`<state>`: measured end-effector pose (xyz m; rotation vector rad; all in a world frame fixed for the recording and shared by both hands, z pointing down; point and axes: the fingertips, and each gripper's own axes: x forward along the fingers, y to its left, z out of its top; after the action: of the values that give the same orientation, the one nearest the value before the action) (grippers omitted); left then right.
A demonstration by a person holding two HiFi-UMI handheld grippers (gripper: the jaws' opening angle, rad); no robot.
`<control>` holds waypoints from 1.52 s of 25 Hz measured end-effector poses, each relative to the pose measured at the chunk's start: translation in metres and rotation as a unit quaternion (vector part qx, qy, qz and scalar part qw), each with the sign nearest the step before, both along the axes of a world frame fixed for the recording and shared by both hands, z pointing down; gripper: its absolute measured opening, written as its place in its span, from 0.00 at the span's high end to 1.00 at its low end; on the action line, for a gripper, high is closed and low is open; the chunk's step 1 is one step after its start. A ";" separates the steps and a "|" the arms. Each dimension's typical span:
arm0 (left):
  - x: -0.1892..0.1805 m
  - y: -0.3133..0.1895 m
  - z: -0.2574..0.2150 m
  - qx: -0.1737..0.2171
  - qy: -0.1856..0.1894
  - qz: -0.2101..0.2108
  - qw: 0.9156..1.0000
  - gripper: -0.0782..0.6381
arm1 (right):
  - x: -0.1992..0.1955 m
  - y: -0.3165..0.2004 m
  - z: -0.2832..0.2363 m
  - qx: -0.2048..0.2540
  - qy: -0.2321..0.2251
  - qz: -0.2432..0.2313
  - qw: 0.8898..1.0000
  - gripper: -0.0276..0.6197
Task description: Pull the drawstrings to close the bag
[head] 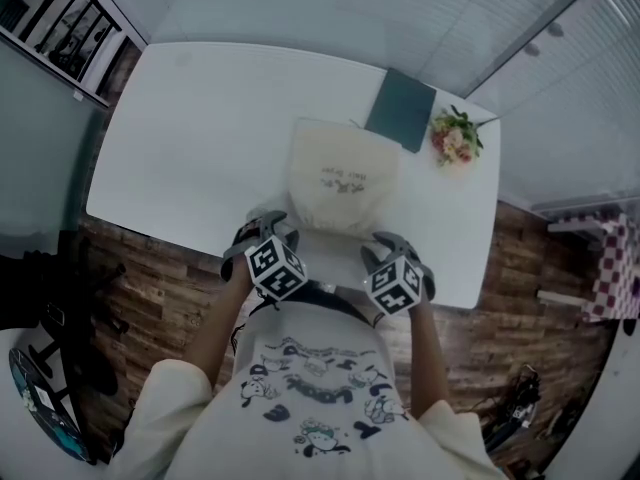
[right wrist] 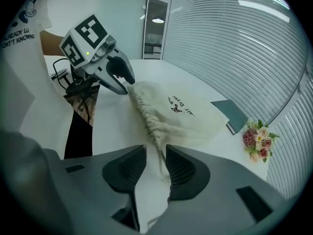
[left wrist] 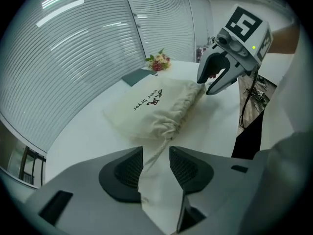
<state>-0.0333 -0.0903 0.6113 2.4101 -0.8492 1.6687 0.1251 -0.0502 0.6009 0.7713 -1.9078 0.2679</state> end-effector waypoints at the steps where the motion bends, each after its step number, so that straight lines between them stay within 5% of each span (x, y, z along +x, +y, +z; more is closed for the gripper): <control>1: 0.003 0.001 -0.001 -0.001 0.001 0.005 1.000 0.61 | 0.000 0.000 0.001 -0.001 0.001 0.001 1.000 0.75; 16: 0.010 0.010 0.006 -0.043 -0.004 0.013 0.999 0.81 | 0.003 -0.001 0.003 -0.002 0.011 0.024 1.000 0.91; 20: 0.009 0.009 0.003 -0.070 0.038 -0.043 0.996 0.82 | 0.004 -0.002 0.003 -0.003 -0.001 0.045 0.999 0.92; 23: 0.008 0.007 0.000 -0.101 0.099 -0.133 0.981 0.82 | 0.007 -0.007 0.000 0.006 -0.013 0.093 0.996 0.93; 28: 0.006 0.003 -0.006 -0.100 0.155 -0.241 0.953 0.82 | 0.015 -0.014 -0.007 0.021 -0.060 0.226 0.972 0.93; 38: -0.004 -0.001 -0.004 -0.086 0.155 -0.288 0.941 0.82 | 0.040 -0.013 -0.005 0.023 -0.113 0.366 0.923 0.93</control>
<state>-0.0378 -0.0912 0.6073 1.9620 -1.1495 1.0631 0.1648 -0.0635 0.5959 1.5286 -1.7609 0.8018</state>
